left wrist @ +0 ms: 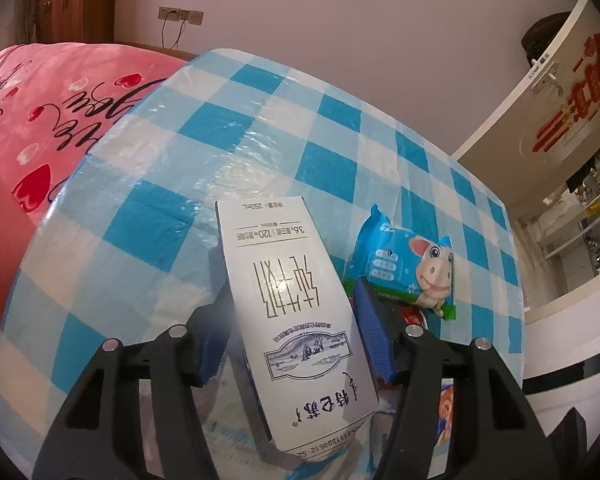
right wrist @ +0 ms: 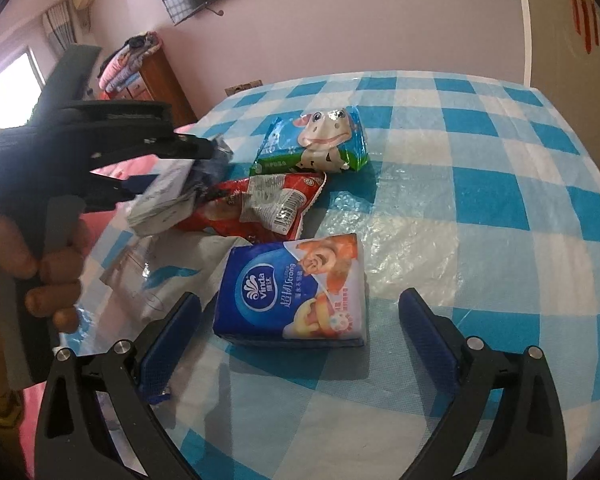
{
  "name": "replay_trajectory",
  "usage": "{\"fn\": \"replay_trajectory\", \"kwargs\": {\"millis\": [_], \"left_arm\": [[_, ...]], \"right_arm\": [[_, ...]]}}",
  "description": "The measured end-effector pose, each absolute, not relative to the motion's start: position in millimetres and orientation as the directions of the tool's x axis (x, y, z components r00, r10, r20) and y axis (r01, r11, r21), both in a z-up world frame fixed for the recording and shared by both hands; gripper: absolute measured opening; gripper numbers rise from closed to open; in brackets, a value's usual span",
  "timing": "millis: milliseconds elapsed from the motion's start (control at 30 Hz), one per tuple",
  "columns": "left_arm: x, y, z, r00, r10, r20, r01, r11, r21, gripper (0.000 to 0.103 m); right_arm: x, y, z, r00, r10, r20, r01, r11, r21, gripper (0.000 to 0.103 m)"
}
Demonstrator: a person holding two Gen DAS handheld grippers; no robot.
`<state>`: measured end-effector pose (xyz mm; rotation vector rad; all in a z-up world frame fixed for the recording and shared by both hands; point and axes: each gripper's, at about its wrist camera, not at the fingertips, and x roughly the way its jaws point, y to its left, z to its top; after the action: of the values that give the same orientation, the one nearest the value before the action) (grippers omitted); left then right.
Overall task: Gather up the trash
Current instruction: 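Grasp the white milk carton with the left gripper while the right grasps the blue Vinda tissue pack, then carry the milk carton and Vinda tissue pack over the orange bucket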
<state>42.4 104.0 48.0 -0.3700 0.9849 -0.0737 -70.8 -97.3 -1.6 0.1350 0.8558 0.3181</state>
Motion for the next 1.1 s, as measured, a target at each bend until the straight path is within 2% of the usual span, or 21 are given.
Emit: {"fn": "replay_trajectory", "kwargs": {"millis": [300, 567, 633, 667, 1100], "left_arm": [[12.3, 123.1, 56.9, 0.580, -0.259, -0.772, -0.064, 0.930, -0.361, 0.056], [-11.2, 135.2, 57.3, 0.583, -0.322, -0.746, -0.021, 0.912, -0.409, 0.056], [-16.5, 136.6, 58.4, 0.583, -0.336, -0.740, -0.009, 0.908, -0.419, 0.056], [-18.9, 137.4, 58.8, 0.583, -0.344, -0.736, -0.003, 0.905, -0.425, 0.056], [-43.7, 157.0, 69.6, 0.599, -0.426, -0.678, 0.049, 0.865, -0.500, 0.056]], "right_arm": [[-70.9, -80.2, -5.1, 0.611, 0.217, -0.761, -0.211, 0.971, 0.108, 0.096], [-70.1, -78.5, -6.9, 0.624, 0.145, -0.768, -0.177, 0.983, 0.042, 0.086], [-71.1, -78.2, -6.1, 0.630, 0.124, -0.766, -0.162, 0.986, 0.026, 0.076], [-71.9, -78.3, -5.6, 0.633, 0.117, -0.765, -0.156, 0.987, 0.022, 0.074], [-77.0, -97.5, 1.2, 0.661, 0.172, -0.731, -0.122, 0.985, 0.121, 0.073]]}}
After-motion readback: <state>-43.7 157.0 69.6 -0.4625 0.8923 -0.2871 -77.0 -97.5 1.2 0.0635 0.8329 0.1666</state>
